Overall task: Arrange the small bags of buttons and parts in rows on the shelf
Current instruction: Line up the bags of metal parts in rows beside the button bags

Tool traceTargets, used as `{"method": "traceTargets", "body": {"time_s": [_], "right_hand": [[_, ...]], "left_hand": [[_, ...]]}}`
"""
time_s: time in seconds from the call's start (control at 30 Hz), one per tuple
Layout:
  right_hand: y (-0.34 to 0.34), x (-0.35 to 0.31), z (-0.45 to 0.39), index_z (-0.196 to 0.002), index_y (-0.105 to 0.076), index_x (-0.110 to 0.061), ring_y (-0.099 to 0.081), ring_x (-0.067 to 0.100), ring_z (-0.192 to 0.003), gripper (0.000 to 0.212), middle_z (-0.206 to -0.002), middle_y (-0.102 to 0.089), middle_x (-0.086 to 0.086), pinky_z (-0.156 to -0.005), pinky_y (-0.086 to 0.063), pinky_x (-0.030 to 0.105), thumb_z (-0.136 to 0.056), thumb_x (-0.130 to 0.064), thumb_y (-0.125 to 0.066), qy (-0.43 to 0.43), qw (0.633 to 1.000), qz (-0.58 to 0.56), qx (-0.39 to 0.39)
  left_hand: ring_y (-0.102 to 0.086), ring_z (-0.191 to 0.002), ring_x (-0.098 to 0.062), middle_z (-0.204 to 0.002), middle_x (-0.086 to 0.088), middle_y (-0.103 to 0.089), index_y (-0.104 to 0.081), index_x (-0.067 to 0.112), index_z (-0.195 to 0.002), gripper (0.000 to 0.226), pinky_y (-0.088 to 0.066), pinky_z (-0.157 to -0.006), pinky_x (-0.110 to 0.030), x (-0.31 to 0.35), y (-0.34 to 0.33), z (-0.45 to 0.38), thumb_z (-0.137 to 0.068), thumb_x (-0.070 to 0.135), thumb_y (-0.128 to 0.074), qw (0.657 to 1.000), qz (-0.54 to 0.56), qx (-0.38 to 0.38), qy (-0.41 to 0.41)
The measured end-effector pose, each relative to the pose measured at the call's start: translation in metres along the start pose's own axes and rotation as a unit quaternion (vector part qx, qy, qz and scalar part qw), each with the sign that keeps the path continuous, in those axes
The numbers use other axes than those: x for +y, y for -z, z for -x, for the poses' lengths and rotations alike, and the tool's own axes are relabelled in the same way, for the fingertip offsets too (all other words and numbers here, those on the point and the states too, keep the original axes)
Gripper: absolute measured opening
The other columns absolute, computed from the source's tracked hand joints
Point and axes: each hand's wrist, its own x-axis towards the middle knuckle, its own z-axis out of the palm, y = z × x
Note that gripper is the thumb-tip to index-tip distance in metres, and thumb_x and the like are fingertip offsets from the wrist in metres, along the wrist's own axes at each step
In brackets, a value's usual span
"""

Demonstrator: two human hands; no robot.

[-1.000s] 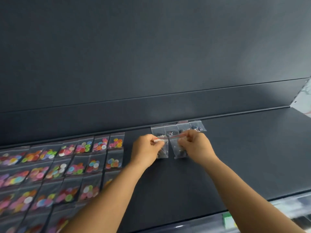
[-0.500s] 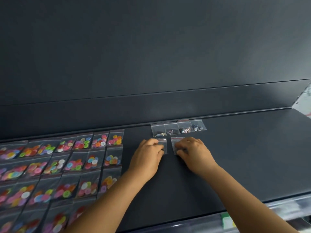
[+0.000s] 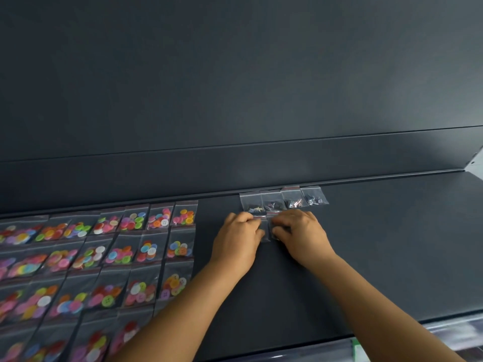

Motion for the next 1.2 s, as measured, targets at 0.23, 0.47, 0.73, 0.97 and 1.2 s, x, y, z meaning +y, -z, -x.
{"method": "traceTargets", "body": {"time_s": [0.23,0.47,0.73,0.97,1.2], "right_hand": [[0.001,0.002,0.001,-0.107,-0.070,-0.023,-0.045,0.022,-0.114,0.022,-0.120,-0.059,-0.007,-0.091,-0.040,0.029,-0.088,-0.022,-0.059,-0.006,1.000,0.008,-0.011],[0.004,0.001,0.001,-0.113,-0.068,-0.023,-0.042,0.020,-0.117,0.026,-0.125,-0.057,-0.007,-0.090,-0.038,0.025,-0.089,-0.022,-0.057,-0.004,1.000,0.019,-0.020],[0.011,-0.001,0.004,-0.122,-0.061,-0.025,-0.039,0.019,-0.121,0.032,-0.130,-0.053,-0.006,-0.091,-0.036,0.023,-0.091,-0.027,-0.056,0.016,0.999,0.041,-0.030],[0.017,-0.024,0.018,-0.139,-0.043,-0.025,-0.037,0.020,-0.126,0.052,-0.137,-0.044,-0.004,-0.102,-0.035,0.028,-0.090,-0.037,-0.056,0.088,0.992,0.076,-0.043],[-0.001,-0.079,0.037,-0.145,-0.030,-0.024,-0.026,0.018,-0.137,0.061,-0.148,-0.032,-0.005,-0.113,-0.022,0.030,-0.091,-0.045,-0.050,0.172,0.977,0.088,-0.087]], "left_hand": [[-0.039,-0.122,-0.015,-0.136,0.008,-0.046,-0.056,0.017,-0.130,0.039,-0.042,-0.096,-0.031,0.000,0.000,0.002,-0.096,0.034,-0.050,0.999,-0.022,-0.034,-0.003],[-0.038,-0.122,-0.016,-0.134,0.007,-0.047,-0.055,0.015,-0.130,0.040,-0.044,-0.095,-0.036,0.007,-0.002,-0.001,-0.095,0.034,-0.052,0.999,-0.023,-0.038,0.019],[-0.037,-0.123,-0.017,-0.135,0.006,-0.046,-0.046,0.019,-0.138,0.046,-0.041,-0.097,-0.032,0.011,0.006,0.004,-0.095,0.035,-0.051,0.999,-0.036,-0.025,0.031],[-0.026,-0.137,-0.016,-0.149,0.003,-0.032,-0.027,0.020,-0.147,0.058,-0.025,-0.111,-0.028,0.008,0.031,0.033,-0.096,0.040,-0.046,0.994,-0.087,0.025,0.059],[-0.020,-0.141,-0.015,-0.153,0.005,-0.025,-0.021,0.024,-0.149,0.062,-0.021,-0.114,-0.030,-0.023,0.067,0.093,-0.095,0.045,-0.045,0.983,-0.104,0.066,0.137]]}}
